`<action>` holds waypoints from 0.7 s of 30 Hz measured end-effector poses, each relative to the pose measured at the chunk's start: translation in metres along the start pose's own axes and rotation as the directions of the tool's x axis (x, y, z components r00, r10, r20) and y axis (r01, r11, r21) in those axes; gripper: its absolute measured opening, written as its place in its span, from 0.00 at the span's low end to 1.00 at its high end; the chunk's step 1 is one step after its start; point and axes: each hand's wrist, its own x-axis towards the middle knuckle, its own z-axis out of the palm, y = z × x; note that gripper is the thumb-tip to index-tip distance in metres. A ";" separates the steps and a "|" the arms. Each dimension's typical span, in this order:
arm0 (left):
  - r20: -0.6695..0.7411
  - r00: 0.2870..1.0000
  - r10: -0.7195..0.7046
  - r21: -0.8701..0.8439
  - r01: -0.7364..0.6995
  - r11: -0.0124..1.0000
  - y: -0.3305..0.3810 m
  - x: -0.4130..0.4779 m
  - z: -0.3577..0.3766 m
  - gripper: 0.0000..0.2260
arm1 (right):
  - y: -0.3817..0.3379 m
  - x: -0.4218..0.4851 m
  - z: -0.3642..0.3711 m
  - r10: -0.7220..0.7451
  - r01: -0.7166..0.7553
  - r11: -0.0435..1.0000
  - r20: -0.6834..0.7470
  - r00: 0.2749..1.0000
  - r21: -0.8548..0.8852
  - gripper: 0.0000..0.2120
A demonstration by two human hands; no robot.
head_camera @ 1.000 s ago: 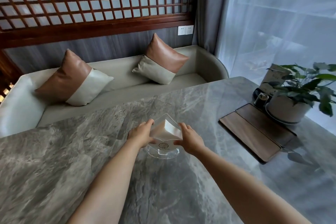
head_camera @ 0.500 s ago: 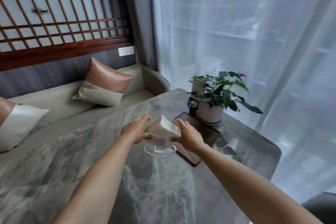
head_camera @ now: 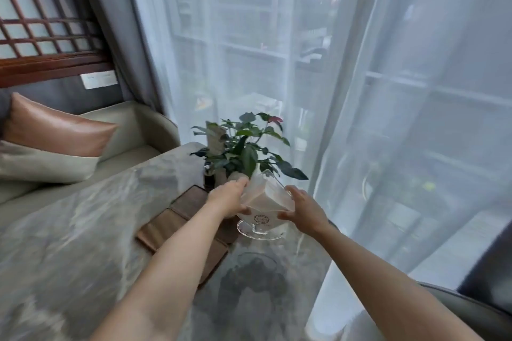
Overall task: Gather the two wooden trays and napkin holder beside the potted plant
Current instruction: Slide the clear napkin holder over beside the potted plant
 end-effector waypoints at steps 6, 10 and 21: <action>0.038 0.996 0.083 -0.072 -0.080 0.994 0.059 0.054 0.029 0.30 | 0.072 0.022 -0.024 0.128 -0.128 0.991 -0.005 0.992 0.028 0.34; 0.080 0.991 0.106 -0.069 -0.100 0.993 0.085 0.081 0.045 0.29 | 0.105 0.035 -0.028 0.186 -0.186 0.982 0.009 0.983 0.028 0.33; 0.175 0.977 0.123 0.007 -0.127 0.992 0.117 0.125 0.076 0.31 | 0.154 0.053 -0.021 0.289 -0.291 0.956 0.060 0.956 0.032 0.32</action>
